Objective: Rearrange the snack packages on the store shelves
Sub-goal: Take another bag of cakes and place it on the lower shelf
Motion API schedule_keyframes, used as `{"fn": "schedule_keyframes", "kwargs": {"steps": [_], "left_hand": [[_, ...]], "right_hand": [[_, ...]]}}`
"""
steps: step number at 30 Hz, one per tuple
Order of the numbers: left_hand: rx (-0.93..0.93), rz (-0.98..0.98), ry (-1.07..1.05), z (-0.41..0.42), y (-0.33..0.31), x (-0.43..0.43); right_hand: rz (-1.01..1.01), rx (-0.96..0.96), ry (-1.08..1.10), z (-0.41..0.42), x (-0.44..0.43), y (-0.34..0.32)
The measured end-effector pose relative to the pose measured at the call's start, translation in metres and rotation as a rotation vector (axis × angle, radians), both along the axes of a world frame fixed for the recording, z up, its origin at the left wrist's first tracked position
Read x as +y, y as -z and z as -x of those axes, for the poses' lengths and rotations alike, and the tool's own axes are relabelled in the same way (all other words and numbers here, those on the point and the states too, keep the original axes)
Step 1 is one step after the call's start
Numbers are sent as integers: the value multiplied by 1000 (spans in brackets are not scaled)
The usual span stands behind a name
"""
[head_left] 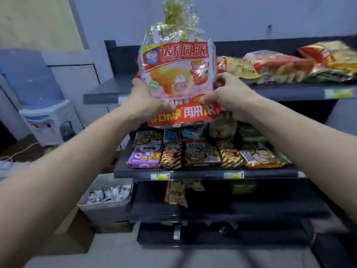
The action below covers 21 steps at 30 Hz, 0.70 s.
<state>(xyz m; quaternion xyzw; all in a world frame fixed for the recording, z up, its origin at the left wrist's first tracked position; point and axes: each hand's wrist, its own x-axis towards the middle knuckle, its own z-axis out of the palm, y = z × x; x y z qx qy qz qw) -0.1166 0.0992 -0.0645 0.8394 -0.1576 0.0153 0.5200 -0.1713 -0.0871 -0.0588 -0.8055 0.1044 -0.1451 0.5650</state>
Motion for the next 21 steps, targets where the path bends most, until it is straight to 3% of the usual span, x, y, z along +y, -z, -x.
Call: {"fn": "schedule_keyframes", "kwargs": {"steps": [10,21], "left_hand": [[153,-202,236,75,75,-105],[355,-341,351,60,167,-169]], "right_hand": [[98,222,88,108,-107,77],[-12,406,134,117,-162,172]]}}
